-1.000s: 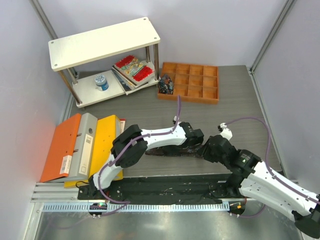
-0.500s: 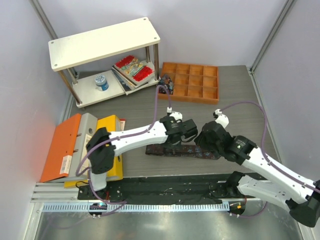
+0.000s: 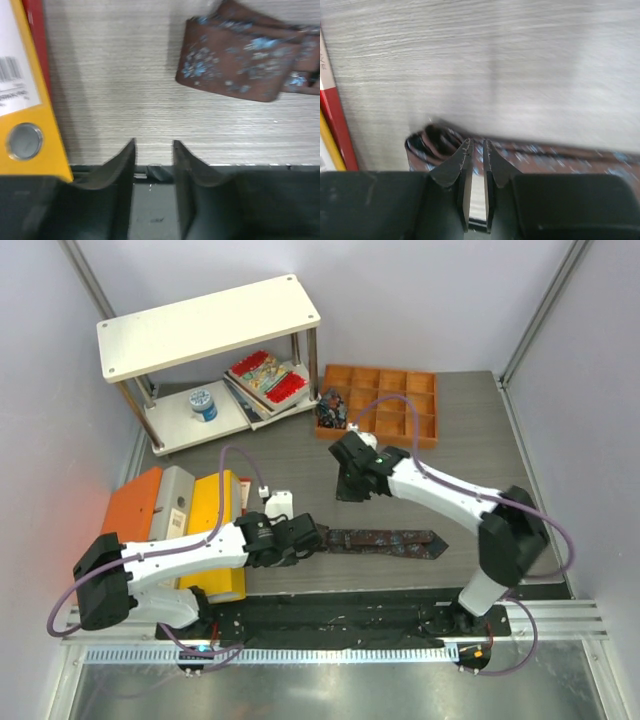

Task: Roll the ties
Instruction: Roll the tie at the center of the board.

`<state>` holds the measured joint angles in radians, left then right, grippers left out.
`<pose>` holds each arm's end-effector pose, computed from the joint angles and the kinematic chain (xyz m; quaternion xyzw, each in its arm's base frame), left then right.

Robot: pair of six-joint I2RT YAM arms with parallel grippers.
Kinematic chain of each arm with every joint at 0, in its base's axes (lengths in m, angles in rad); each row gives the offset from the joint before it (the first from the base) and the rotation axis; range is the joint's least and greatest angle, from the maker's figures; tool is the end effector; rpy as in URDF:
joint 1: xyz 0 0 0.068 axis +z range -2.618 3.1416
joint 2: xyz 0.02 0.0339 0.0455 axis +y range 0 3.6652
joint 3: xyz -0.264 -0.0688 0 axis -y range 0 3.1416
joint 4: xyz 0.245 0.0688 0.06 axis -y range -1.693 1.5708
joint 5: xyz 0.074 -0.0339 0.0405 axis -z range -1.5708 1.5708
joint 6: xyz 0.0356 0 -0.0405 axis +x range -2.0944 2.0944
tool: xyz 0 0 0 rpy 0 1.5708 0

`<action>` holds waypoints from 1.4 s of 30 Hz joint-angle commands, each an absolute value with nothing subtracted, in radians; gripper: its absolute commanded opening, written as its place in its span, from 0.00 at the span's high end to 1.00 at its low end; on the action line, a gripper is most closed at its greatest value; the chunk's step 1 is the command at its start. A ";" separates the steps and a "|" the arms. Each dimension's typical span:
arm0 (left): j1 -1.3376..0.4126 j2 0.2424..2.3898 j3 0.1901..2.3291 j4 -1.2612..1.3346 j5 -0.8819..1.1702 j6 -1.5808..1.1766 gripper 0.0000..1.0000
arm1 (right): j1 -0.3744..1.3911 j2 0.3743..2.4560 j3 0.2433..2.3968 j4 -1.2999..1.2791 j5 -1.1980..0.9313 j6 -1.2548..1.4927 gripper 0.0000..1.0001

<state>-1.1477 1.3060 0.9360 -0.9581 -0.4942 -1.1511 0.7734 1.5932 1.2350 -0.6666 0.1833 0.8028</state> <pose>0.1083 -0.1994 0.2334 -0.0312 0.9624 -0.0078 0.2696 0.2428 0.2280 0.2546 0.0388 0.9585 0.1282 0.2518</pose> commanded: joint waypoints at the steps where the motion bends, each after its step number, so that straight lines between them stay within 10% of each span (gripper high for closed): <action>1: -1.143 1.238 0.810 -0.735 -0.486 -1.242 0.72 | 0.762 1.770 1.373 -0.652 0.061 0.720 0.80; 13: -1.143 1.313 0.690 -0.447 -0.459 -1.308 0.92 | 0.761 2.036 1.508 -0.625 -0.100 0.675 0.83; 42: -1.126 1.522 0.719 -0.376 -0.477 -1.353 0.97 | 0.822 1.984 1.290 -0.511 -0.313 0.528 0.85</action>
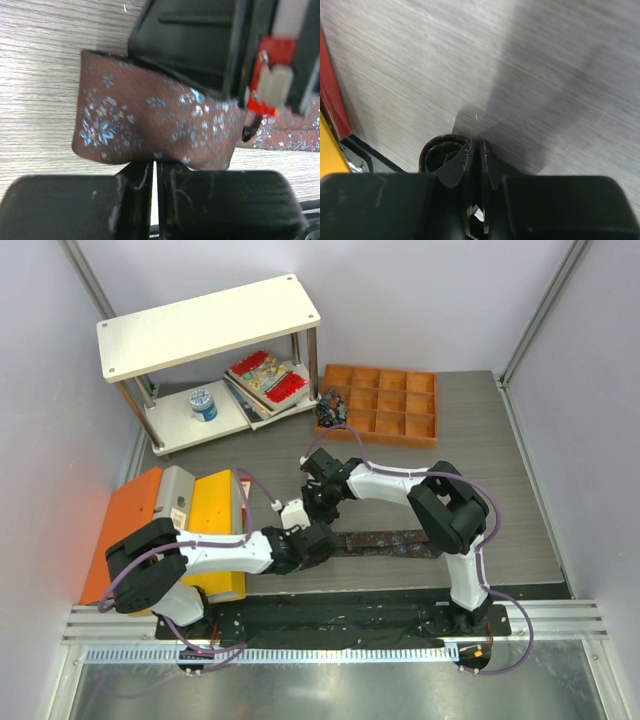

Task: Roll the ties
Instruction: Roll the tie at the center of the board.

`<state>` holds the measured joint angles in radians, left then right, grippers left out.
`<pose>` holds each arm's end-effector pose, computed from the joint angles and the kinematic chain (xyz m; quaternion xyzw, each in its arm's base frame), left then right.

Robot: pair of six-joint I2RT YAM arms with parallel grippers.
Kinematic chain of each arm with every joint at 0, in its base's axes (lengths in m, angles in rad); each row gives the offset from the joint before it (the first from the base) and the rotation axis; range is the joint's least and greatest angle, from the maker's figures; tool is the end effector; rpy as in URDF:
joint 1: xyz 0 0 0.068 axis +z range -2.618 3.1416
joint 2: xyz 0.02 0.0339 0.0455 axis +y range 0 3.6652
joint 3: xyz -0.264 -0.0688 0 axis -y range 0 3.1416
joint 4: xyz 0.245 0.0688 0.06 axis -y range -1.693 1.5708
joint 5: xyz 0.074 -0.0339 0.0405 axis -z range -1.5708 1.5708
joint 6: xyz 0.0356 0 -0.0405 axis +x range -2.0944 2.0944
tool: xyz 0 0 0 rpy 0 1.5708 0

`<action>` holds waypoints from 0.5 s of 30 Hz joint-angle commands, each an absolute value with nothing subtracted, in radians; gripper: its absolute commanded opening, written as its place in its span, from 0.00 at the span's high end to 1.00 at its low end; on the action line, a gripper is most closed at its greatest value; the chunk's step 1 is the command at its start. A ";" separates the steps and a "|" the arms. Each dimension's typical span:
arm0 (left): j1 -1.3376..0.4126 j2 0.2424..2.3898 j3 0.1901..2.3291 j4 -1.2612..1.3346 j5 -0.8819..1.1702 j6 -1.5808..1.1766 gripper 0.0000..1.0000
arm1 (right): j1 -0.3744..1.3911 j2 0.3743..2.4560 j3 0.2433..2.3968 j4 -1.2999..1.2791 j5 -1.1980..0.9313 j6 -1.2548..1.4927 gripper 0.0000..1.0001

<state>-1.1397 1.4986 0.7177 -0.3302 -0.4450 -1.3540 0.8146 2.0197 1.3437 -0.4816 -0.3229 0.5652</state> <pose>0.1244 -0.2337 0.1519 -0.1516 0.9389 -0.1423 0.2744 0.2707 0.3035 0.1462 -0.1529 0.9544 0.2502 0.0560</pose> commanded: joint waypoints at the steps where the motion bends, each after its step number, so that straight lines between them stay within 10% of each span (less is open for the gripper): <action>1: -1.123 1.520 0.719 -0.380 -0.480 -1.348 0.97 | 0.822 1.977 1.278 -0.505 -0.321 0.534 0.85; 15: -1.108 1.542 0.735 -0.393 -0.502 -1.327 0.97 | 0.824 1.944 1.175 -0.359 -0.492 0.606 0.83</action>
